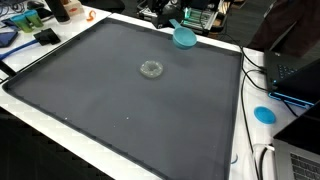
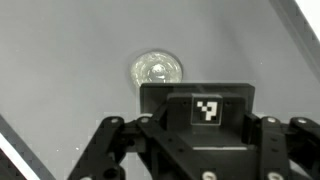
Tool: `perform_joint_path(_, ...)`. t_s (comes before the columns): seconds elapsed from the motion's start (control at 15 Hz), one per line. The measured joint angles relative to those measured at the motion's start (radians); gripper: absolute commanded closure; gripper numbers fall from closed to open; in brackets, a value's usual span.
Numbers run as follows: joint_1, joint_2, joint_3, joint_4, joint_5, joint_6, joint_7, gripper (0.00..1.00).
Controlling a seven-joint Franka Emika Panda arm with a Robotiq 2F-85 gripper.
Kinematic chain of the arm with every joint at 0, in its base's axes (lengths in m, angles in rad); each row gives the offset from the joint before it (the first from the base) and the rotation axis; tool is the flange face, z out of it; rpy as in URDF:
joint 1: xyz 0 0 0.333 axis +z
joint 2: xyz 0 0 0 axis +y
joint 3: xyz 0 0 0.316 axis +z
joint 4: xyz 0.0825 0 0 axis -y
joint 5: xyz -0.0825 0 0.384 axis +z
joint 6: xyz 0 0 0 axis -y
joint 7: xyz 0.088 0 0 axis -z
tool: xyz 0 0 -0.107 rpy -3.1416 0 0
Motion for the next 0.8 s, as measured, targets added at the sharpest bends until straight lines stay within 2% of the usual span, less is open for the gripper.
perform_joint_path(0.4, 0.071, 0.044, 0.040, 0.076, -0.154, -0.079, 0.240, 0.72)
perform_joint_path(0.8, 0.120, 0.143, 0.045, 0.161, -0.251, -0.168, 0.370, 0.72)
